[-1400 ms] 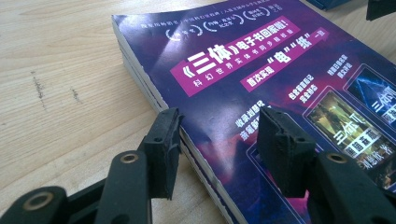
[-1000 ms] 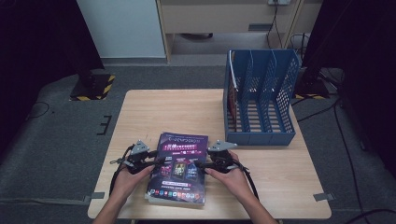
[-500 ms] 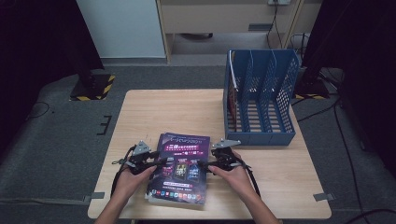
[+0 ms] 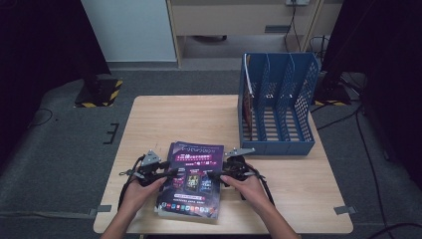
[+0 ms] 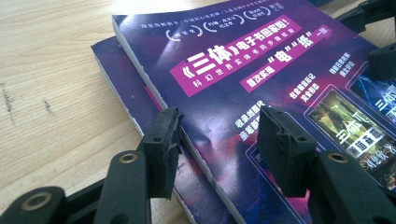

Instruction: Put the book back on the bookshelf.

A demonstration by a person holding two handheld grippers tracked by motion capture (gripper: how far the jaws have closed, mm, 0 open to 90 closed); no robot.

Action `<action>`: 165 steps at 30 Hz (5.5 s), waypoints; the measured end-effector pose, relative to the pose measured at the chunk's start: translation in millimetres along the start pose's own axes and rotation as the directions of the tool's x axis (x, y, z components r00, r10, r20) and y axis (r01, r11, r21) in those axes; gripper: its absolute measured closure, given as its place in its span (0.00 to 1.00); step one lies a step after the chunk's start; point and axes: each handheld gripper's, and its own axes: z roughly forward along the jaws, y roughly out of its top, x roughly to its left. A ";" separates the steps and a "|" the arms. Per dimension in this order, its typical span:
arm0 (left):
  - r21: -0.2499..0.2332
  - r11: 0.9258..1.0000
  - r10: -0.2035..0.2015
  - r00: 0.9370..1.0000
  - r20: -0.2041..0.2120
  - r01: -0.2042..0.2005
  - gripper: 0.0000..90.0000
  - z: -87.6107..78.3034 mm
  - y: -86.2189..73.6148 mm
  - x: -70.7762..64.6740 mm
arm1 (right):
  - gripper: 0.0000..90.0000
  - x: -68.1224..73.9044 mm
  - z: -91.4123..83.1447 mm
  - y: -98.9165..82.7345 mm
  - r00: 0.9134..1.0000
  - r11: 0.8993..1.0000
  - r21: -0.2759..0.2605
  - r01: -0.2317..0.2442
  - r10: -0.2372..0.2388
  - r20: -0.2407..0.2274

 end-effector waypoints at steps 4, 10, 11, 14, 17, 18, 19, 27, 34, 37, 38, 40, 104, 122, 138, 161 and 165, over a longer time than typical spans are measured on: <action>0.001 1.000 -0.003 1.000 -0.004 0.003 0.54 -1.1 -0.6 0.6 | 0.30 8.4 -12.1 13.9 1.000 0.998 -0.065 0.026 -0.027 -0.015; -0.003 1.000 -0.005 1.000 -0.004 0.005 0.54 -2.0 -1.6 1.9 | 0.35 21.2 -3.4 37.7 0.997 0.996 -0.069 0.057 -0.061 -0.045; -0.003 1.000 -0.006 1.000 -0.003 0.006 0.54 -2.1 -1.8 2.2 | 0.35 24.0 1.6 41.8 0.996 0.996 -0.055 0.077 -0.079 -0.035; -0.006 1.000 -0.006 1.000 -0.002 0.006 0.54 -2.0 -2.0 2.2 | 0.36 27.2 9.8 48.6 0.996 0.996 -0.035 0.080 -0.081 -0.033; -0.004 1.000 -0.007 1.000 -0.001 0.007 0.53 -1.7 -1.7 2.3 | 0.37 30.5 19.8 55.8 0.997 0.997 -0.004 0.072 -0.072 -0.024; -0.003 1.000 -0.007 1.000 0.000 0.007 0.53 -1.6 -1.6 2.5 | 0.38 31.0 22.1 57.9 0.997 0.997 0.003 0.076 -0.076 -0.022; -0.003 1.000 -0.007 1.000 0.001 0.007 0.53 -1.6 -1.6 2.7 | 0.38 32.0 23.6 59.3 0.998 0.998 0.006 0.066 -0.066 -0.024; -0.010 1.000 -0.007 1.000 0.001 0.007 0.53 -1.7 -2.4 2.7 | 0.45 39.3 39.6 68.1 0.998 0.996 0.061 0.057 -0.059 0.024; -0.007 1.000 -0.019 0.999 0.026 0.019 0.43 -2.7 -0.8 3.9 | 0.81 32.6 32.9 73.2 0.999 1.000 0.023 0.020 -0.021 0.040; -0.048 0.998 -0.040 0.999 0.017 0.040 0.38 -5.9 1.1 6.1 | 0.85 34.2 25.0 79.4 0.997 0.998 -0.007 0.063 -0.063 0.040; -0.062 0.997 -0.049 0.999 0.019 0.051 0.36 -7.0 1.3 6.7 | 0.85 35.6 22.2 81.1 0.995 0.996 -0.017 0.085 -0.084 0.045; -0.063 0.997 -0.049 0.998 0.029 0.051 0.36 -7.9 0.8 7.3 | 0.86 37.1 16.6 84.0 0.993 0.992 -0.045 0.114 -0.112 0.043; -0.084 0.996 -0.005 0.992 0.124 0.015 0.86 -25.8 24.2 5.1 | 0.88 59.7 -30.8 111.0 0.943 0.902 -0.284 0.325 -0.334 0.020; -0.156 0.988 0.023 0.995 0.100 -0.007 0.88 -41.3 31.1 10.2 | 0.86 66.8 -41.5 119.0 0.928 0.878 -0.325 0.350 -0.372 -0.004; -0.192 0.981 0.051 0.994 0.092 -0.032 0.88 -48.8 33.6 11.7 | 0.84 74.5 -47.2 131.5 0.911 0.855 -0.359 0.374 -0.411 -0.030; -0.211 0.977 0.067 0.993 0.097 -0.045 0.89 -49.8 34.4 11.5 | 0.92 76.1 -53.3 139.7 0.911 0.842 -0.395 0.367 -0.411 -0.030; -0.220 0.975 0.062 0.994 0.089 -0.041 0.85 -49.2 33.1 12.9 | 0.92 75.8 -54.0 138.5 0.909 0.834 -0.402 0.377 -0.416 -0.009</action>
